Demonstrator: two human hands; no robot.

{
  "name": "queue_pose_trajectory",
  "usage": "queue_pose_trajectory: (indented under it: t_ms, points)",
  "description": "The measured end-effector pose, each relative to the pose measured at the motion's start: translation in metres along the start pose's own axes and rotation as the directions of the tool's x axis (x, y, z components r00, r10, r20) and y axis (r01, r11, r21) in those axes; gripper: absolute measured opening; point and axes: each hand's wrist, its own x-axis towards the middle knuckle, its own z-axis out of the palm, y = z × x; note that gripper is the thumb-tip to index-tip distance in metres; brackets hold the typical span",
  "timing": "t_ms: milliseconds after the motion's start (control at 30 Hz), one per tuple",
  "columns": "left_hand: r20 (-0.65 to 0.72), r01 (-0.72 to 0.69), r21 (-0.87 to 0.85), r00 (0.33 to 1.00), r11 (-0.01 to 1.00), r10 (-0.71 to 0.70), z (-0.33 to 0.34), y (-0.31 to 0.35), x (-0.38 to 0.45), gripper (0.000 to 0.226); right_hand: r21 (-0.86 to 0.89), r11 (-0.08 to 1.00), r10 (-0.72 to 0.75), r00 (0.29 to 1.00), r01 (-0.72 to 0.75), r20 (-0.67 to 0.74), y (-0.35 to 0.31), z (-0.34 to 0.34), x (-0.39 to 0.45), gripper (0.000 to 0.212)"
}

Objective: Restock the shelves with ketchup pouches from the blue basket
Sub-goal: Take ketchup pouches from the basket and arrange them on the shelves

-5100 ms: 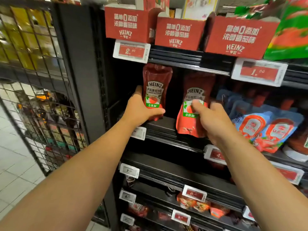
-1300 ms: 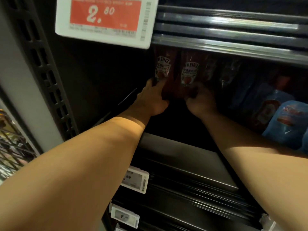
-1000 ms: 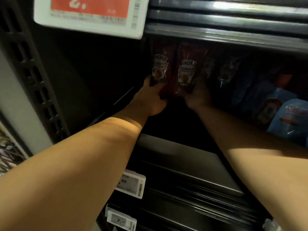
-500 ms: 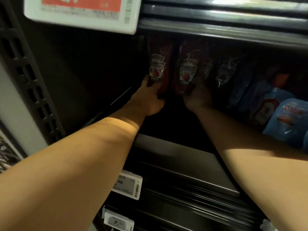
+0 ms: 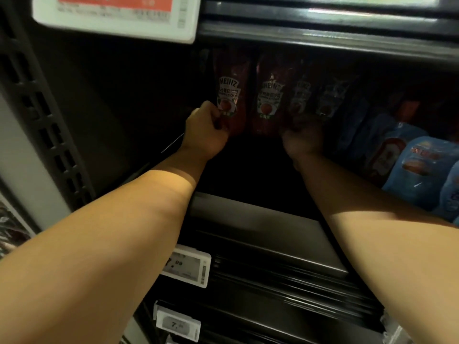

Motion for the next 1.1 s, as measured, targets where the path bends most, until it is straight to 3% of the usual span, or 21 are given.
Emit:
queue_pose_trajectory:
  t_ms: [133, 367, 600, 700, 933, 1100]
  points:
    - [0.014, 0.008, -0.094, 1.0, 0.996, -0.007, -0.001, 0.003, -0.002, 0.03, 0.024, 0.998, 0.058, 0.996, -0.056, -0.073, -0.002, -0.009, -0.008, 0.021]
    - [-0.006, 0.074, -0.197, 0.997, 0.978, -0.076, -0.011, 0.009, -0.018, 0.014, -0.102, 0.985, 0.122, 0.978, -0.141, -0.17, -0.008, -0.045, -0.054, 0.027]
    - [0.109, 0.138, -0.256, 0.988, 0.957, -0.113, -0.033, 0.013, -0.051, 0.015, -0.181, 0.969, 0.13, 0.972, -0.166, -0.193, -0.022, -0.077, -0.105, 0.028]
    - [0.128, 0.218, -0.309, 0.974, 0.926, -0.187, -0.046, 0.018, -0.064, 0.018, -0.2, 0.961, 0.165, 0.975, -0.193, -0.15, -0.031, -0.089, -0.123, 0.022]
    - [0.14, 0.254, -0.317, 0.965, 0.914, -0.22, -0.083, 0.036, -0.119, 0.018, 0.088, 0.963, 0.255, 0.967, -0.254, -0.004, -0.046, -0.114, -0.169, 0.019]
    - [0.146, 0.215, -0.215, 0.972, 0.953, -0.186, -0.108, 0.055, -0.17, 0.013, 0.058, 0.983, 0.164, 0.978, -0.172, 0.126, -0.049, -0.144, -0.194, 0.014]
